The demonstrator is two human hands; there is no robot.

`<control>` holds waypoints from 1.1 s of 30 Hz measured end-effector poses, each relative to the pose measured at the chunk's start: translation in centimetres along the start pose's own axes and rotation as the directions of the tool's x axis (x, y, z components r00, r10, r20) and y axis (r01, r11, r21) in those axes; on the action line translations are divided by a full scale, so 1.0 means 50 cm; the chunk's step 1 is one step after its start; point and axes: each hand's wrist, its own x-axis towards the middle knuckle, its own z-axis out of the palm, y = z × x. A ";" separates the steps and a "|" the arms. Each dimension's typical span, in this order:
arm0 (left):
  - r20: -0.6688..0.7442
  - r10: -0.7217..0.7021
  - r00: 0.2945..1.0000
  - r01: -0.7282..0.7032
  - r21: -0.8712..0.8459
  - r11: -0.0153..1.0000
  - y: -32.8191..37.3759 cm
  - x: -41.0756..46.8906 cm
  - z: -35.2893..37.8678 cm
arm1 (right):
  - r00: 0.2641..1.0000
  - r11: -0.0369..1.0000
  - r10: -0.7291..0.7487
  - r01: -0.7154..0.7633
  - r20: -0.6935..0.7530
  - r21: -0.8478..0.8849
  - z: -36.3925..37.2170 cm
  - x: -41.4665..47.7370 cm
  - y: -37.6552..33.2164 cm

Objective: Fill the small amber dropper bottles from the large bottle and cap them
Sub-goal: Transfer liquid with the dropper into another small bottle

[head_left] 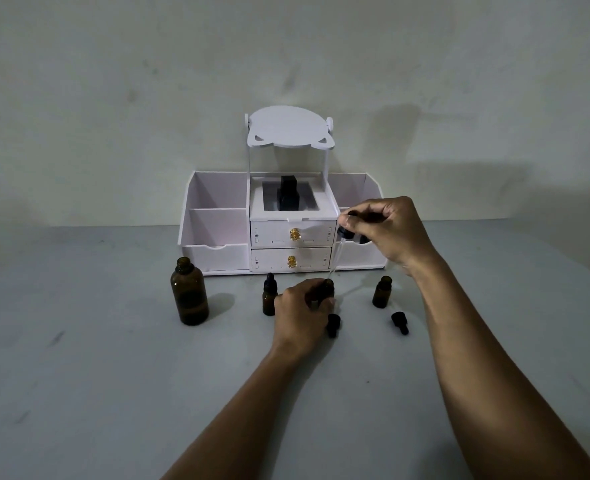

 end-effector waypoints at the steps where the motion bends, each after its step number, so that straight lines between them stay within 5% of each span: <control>1: -0.001 -0.003 1.000 0.003 0.004 1.000 -0.001 -0.001 0.001 | 1.000 1.000 0.000 0.000 0.003 0.002 -0.002 -0.001 -0.002; 12: 0.081 0.142 0.986 -0.154 0.158 0.975 0.022 -0.070 -0.117 | 0.989 0.965 -0.130 0.142 -0.068 0.222 -0.008 -0.006 -0.089; 16: -0.112 0.302 0.947 -0.288 0.125 0.950 0.033 -0.076 -0.201 | 0.984 0.928 -0.143 0.170 -0.104 0.333 0.037 -0.003 -0.131; 20: -0.396 0.294 0.870 -0.276 0.104 0.956 0.025 -0.057 -0.292 | 0.985 0.883 -0.117 0.161 -0.125 0.441 0.105 0.005 -0.163; 24: -0.519 0.247 0.819 -0.218 0.116 0.969 -0.015 -0.032 -0.368 | 0.988 0.860 -0.105 0.148 -0.114 0.489 0.177 0.007 -0.184; 33: -0.158 0.048 0.986 -0.064 -0.097 0.993 -0.106 -0.011 -0.404 | 0.996 0.864 -0.074 0.090 -0.052 0.496 0.274 0.003 -0.184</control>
